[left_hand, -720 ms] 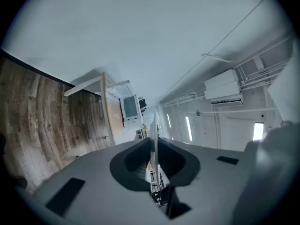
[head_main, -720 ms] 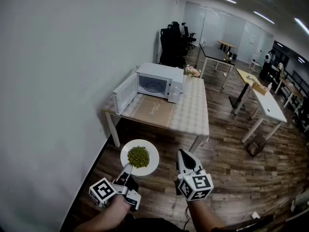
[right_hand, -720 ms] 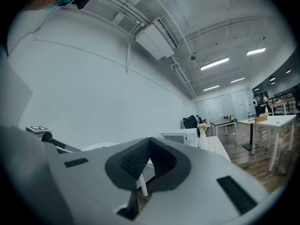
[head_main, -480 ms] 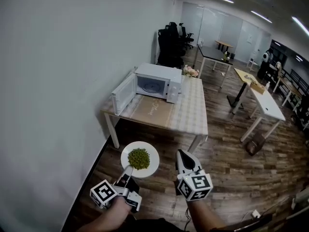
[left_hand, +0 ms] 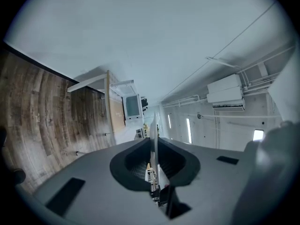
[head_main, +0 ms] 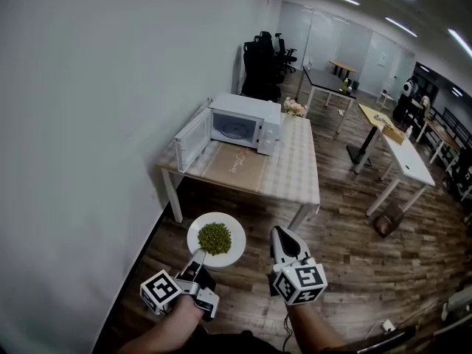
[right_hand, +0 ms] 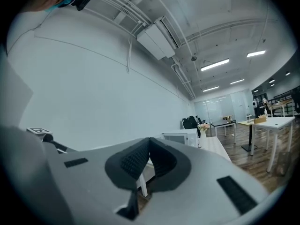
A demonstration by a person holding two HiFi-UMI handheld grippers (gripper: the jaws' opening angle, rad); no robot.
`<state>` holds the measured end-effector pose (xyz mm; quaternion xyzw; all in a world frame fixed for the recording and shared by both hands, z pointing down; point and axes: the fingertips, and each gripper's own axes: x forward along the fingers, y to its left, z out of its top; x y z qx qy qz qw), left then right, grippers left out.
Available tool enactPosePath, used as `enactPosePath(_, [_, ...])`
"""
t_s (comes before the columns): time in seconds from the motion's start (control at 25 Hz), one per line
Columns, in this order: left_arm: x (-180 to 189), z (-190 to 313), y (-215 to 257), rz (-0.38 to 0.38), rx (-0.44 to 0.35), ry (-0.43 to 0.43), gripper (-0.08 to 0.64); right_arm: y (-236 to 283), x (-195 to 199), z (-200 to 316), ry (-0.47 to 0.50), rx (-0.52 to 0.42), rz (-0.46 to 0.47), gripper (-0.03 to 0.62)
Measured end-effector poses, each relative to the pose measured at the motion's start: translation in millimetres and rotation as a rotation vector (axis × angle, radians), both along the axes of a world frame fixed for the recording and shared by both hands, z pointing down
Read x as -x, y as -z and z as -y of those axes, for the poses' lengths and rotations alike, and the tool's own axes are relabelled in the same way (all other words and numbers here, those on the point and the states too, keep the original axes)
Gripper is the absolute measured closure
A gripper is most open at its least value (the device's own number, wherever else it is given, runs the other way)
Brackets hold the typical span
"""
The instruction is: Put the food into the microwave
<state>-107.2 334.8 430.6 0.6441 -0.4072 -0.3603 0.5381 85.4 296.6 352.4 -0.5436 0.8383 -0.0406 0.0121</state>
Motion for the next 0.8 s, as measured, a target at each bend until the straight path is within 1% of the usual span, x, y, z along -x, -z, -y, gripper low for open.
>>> enactPosePath(0.36, [26.9,8.6,-2.0,-0.023,-0.003,-0.017,0.522,-1.2,28.2,5.0,-0.017,0.015,-0.024,0.589])
enactPosePath(0.56, [44.0,12.0,-8.5,-0.03,-0.001,-0.03,0.52,-2.9,41.9,5.6,-0.045,0.011,-0.039,0.589])
enactPosePath(0.8, [48.3,19.6,-12.0,-0.045,-0.008,-0.059,0.522,-5.0,51.3,6.0,-0.056,0.009,-0.045,0.589])
